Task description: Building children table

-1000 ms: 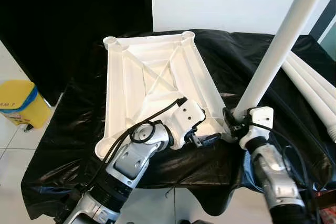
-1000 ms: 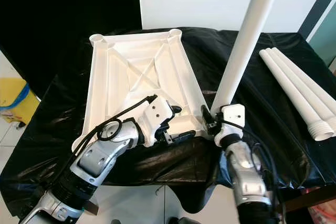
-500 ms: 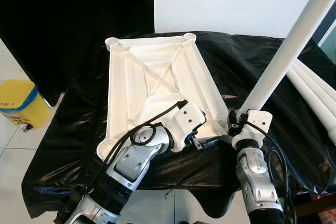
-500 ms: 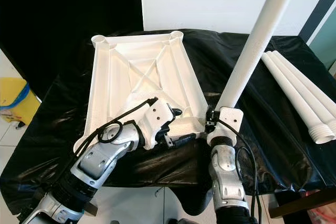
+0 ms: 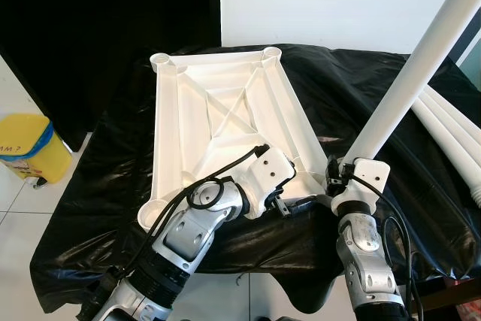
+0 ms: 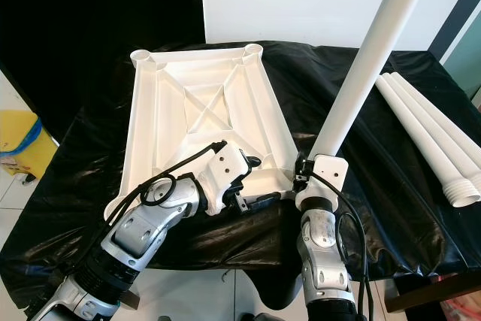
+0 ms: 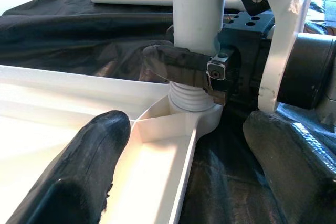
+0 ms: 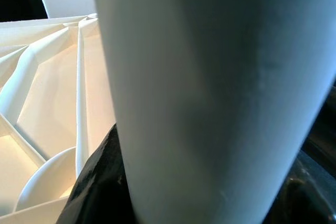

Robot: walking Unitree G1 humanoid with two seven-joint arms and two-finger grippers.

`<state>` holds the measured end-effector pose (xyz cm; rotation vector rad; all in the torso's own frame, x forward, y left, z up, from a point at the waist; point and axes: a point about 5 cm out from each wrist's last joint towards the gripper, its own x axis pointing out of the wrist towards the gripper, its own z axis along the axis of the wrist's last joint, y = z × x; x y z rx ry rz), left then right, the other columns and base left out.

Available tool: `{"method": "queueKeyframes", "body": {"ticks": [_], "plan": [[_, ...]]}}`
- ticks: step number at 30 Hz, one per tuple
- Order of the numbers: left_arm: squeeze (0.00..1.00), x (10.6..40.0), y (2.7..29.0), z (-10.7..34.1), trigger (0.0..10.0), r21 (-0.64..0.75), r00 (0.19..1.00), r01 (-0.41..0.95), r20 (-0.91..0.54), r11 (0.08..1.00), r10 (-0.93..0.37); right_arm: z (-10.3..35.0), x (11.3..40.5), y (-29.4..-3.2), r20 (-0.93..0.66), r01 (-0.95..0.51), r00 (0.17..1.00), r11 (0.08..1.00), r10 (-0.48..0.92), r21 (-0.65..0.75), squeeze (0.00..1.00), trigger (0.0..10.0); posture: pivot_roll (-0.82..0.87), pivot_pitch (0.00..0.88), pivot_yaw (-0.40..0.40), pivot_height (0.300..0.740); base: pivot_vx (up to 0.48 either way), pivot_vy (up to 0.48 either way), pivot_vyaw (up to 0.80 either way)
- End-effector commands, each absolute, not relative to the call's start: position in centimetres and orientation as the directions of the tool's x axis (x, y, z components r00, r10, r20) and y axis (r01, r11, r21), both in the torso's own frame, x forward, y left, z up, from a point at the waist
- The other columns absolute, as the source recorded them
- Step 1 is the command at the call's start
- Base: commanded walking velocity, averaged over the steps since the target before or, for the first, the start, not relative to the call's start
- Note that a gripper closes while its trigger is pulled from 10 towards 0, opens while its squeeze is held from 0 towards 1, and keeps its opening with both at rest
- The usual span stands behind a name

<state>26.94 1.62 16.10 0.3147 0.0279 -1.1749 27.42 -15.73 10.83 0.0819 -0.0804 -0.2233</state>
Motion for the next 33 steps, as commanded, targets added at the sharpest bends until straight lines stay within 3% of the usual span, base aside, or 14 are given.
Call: {"method": "queueKeyframes", "body": {"ticks": [1,5,6,7,14,18,19,21,23,27,33], "plan": [[0.0,26.6,1.2,16.3,10.0,0.23,0.36,0.921,-0.192,0.315,-0.913,9.0,26.7,-16.1,-0.019,0.245,0.97,0.967,-0.244,0.076,0.0,10.0,-0.02,0.067,-0.062,0.74,0.0,0.0,0.0],[0.0,26.6,1.2,16.3,10.0,0.23,0.36,0.921,-0.191,0.315,-0.913,9.1,26.7,-16.2,-0.008,0.237,0.972,0.969,-0.237,0.077,0.02,10.0,-0.02,0.067,-0.062,0.74,0.0,0.0,0.0],[0.0,26.6,1.2,16.4,10.0,0.23,0.361,0.921,-0.191,0.316,-0.913,9.3,26.7,-16.3,0.003,0.231,0.973,0.97,-0.232,0.076,0.62,10.0,-0.02,0.07,-0.063,0.74,0.0,0.0,0.0],[0.0,26.6,1.2,16.4,10.0,0.23,0.362,0.92,-0.19,0.317,-0.913,9.5,26.7,-16.4,0.017,0.219,0.975,0.972,-0.222,0.083,1.0,10.0,-0.02,0.074,-0.063,0.74,0.0,0.0,0.0],[0.0,26.6,1.3,16.4,10.0,0.228,0.364,0.92,-0.19,0.319,-0.912,10.0,26.6,-16.6,0.053,0.191,0.979,0.978,-0.197,0.087,1.0,10.0,-0.02,0.075,-0.062,0.74,0.0,0.0,0.0],[0.0,26.7,1.5,16.4,10.0,0.227,0.368,0.918,-0.19,0.324,-0.91,10.8,26.4,-17.4,0.11,0.038,0.993,0.996,-0.046,0.075,1.0,10.0,-0.03,0.093,-0.058,0.74,0.0,0.0,0.0],[0.0,26.7,1.5,16.4,10.0,0.226,0.369,0.918,-0.19,0.325,-0.91,11.1,26.4,-17.8,0.124,-0.027,0.992,0.998,0.02,0.055,0.0,10.0,-0.03,0.096,-0.059,0.74,0.0,0.0,0.0],[0.0,26.7,1.5,16.4,10.0,0.226,0.369,0.918,-0.19,0.325,-0.91,11.1,26.4,-17.8,0.124,-0.027,0.992,0.998,0.02,0.055,0.0,10.0,-0.03,0.096,-0.059,0.74,0.0,0.0,0.0],[0.0,26.7,1.5,16.3,10.0,0.225,0.369,0.918,-0.19,0.326,-0.91,11.5,26.5,-18.1,0.13,-0.139,0.982,0.99,0.137,0.012,0.0,10.0,-0.03,0.096,-0.061,0.74,0.0,0.0,0.0],[0.0,26.8,1.4,16.3,10.0,0.226,0.371,0.918,-0.191,0.327,-0.909,12.1,27.0,-18.6,0.133,-0.232,0.962,0.971,0.237,-0.049,0.0,10.0,-0.03,0.093,-0.065,0.74,0.0,0.0,0.0],[0.0,26.9,1.4,16.3,10.0,0.227,0.376,0.915,-0.188,0.333,-0.907,12.7,27.8,-19.1,0.126,-0.308,0.939,0.946,0.319,-0.103,0.0,10.0,-0.03,0.089,-0.068,0.74,0.0,0.0,0.0]]}}
